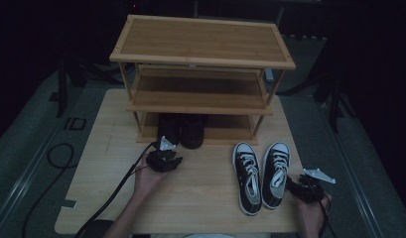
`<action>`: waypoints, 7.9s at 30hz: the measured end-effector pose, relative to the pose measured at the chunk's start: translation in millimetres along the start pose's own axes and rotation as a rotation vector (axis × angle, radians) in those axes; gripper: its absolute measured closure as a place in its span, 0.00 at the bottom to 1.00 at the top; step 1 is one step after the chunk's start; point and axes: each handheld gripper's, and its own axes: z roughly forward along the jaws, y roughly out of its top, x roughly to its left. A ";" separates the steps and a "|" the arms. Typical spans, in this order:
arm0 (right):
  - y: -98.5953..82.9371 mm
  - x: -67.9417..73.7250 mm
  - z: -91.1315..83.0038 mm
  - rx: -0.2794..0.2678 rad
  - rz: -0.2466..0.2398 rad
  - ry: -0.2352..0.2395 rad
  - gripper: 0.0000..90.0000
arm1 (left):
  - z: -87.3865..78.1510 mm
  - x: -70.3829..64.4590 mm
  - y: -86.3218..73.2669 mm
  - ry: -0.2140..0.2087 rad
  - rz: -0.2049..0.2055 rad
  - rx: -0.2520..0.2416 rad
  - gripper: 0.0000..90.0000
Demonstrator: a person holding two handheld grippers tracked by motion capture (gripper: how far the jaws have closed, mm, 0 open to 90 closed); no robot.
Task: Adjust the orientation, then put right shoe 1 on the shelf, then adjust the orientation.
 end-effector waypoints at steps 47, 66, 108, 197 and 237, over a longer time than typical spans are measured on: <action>8.0 4.7 -12.1 0.021 -0.025 0.018 0.56 | 4.0 5.6 -12.5 0.038 -0.013 0.006 0.65; 20.3 11.8 -29.8 -0.047 -0.052 0.037 0.56 | 5.4 5.0 -13.5 0.044 0.002 -0.008 0.65; 31.3 43.3 -68.3 -0.048 -0.174 0.163 0.52 | 7.2 3.9 -13.2 0.045 0.009 -0.017 0.64; 62.5 11.9 -12.6 0.342 -0.328 0.076 0.92 | 8.5 4.2 -12.9 0.029 0.004 -0.026 0.63; 89.2 9.7 -14.7 0.286 -0.334 0.128 0.98 | 9.3 4.0 -12.7 0.026 0.009 -0.029 0.63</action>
